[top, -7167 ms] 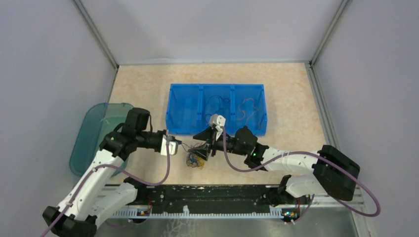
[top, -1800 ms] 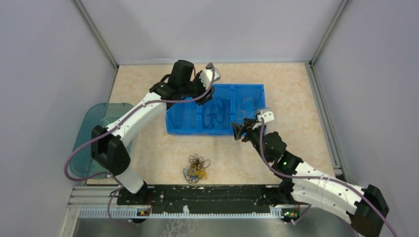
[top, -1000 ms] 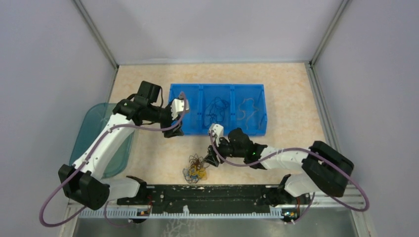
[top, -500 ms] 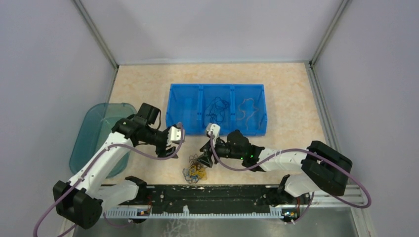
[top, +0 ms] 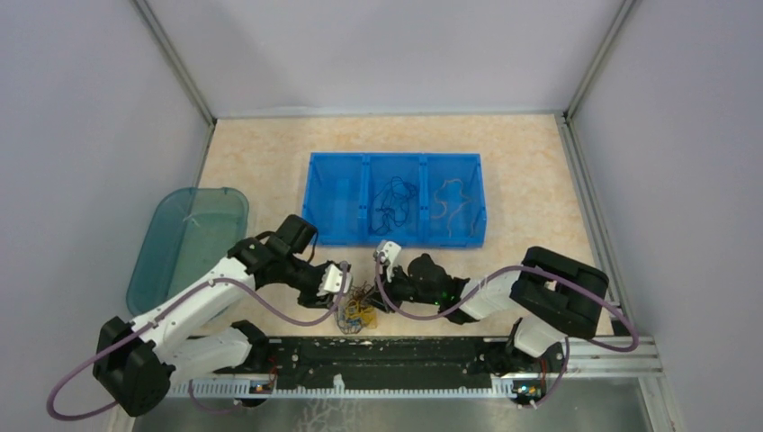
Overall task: Untangle the cables
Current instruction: Untie the cable.
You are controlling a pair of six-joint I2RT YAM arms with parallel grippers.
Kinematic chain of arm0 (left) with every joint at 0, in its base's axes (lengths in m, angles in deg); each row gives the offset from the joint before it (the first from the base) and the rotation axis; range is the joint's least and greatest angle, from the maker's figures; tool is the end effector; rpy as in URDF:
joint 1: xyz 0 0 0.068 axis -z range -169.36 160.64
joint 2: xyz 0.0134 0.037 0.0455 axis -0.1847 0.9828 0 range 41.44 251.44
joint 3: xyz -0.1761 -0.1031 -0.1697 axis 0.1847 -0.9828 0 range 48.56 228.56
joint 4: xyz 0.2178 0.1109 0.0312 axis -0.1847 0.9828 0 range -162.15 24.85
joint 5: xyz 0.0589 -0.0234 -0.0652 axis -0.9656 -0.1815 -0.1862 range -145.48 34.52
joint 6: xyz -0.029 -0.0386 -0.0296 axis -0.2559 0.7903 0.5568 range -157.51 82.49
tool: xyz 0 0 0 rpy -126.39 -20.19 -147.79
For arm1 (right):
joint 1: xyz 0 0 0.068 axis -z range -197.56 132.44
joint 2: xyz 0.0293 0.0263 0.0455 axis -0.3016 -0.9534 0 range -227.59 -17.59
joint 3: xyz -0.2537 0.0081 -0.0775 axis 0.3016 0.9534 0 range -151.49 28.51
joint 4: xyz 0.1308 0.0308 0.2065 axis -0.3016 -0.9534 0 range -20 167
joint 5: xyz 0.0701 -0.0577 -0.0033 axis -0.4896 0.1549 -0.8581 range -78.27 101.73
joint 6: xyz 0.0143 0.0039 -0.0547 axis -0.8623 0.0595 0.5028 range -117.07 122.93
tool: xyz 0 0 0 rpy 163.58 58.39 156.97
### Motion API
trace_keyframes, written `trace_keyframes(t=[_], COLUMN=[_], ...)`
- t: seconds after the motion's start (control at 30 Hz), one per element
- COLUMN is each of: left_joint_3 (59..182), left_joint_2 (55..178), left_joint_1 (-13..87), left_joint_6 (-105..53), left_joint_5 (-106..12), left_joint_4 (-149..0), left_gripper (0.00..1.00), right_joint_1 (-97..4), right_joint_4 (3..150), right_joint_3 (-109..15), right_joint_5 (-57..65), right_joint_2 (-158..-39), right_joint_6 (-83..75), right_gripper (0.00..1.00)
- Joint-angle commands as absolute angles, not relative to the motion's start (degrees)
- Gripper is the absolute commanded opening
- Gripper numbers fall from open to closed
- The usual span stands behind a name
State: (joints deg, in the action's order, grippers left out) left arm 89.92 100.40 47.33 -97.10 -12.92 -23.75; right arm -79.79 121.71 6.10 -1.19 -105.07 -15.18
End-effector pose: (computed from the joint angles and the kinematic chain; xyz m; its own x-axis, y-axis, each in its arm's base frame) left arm 0.1171 -0.1206 0.2268 0.1991 0.6439 -0.7388 0.9662 -0.2549 0.0382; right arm 0.1156 0.2387 0.1481 -0.4524 -0.2091 -0.8669 -0.8622 0.3508 0.3654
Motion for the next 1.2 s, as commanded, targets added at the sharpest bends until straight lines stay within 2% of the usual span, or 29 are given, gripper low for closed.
trace_keyframes(t=[0.0,0.3,0.6,0.67,0.77,0.83,0.97,1.17], left_joint_3=[88.3,84.0,82.1,82.3,81.4,80.4,79.3,81.4], left_joint_2=[101.2,102.0,99.4,98.1,95.4,93.7,93.3,98.2], left_joint_1=[50.3,54.7,55.7,55.7,55.7,55.7,55.7,55.7], left_joint_6=[-96.5,-90.9,-96.2,-97.1,-97.5,-95.4,-90.8,-84.8], left_joint_5=[-12.7,-19.4,-25.6,-27.2,-28.6,-28.9,-28.6,-26.3], left_joint_4=[-29.3,-36.4,-34.5,-33.4,-33.4,-35.6,-39.1,-38.4], left_gripper=[0.43,0.31,0.27,0.34,0.57,0.62,0.63,0.55], right_joint_1=[-80.3,-80.3,-80.3,-80.3,-80.3,-80.3,-80.3,-80.3], right_joint_4=[130.5,133.3,134.6,134.3,134.0,133.7,133.9,133.6], right_joint_3=[7.6,9.7,10.6,10.5,10.1,9.9,10.0,10.4], right_joint_5=[3.7,5.1,5.4,5.3,5.2,5.1,5.0,5.6], right_joint_2=[-104.8,-103.9,-103.8,-103.6,-103.6,-103.6,-103.6,-102.4], right_joint_6=[-17.3,-18.5,-19.3,-19.3,-19.1,-19.0,-19.2,-19.4], right_gripper=[0.25,0.23,0.21,0.21,0.21,0.20,0.19,0.18])
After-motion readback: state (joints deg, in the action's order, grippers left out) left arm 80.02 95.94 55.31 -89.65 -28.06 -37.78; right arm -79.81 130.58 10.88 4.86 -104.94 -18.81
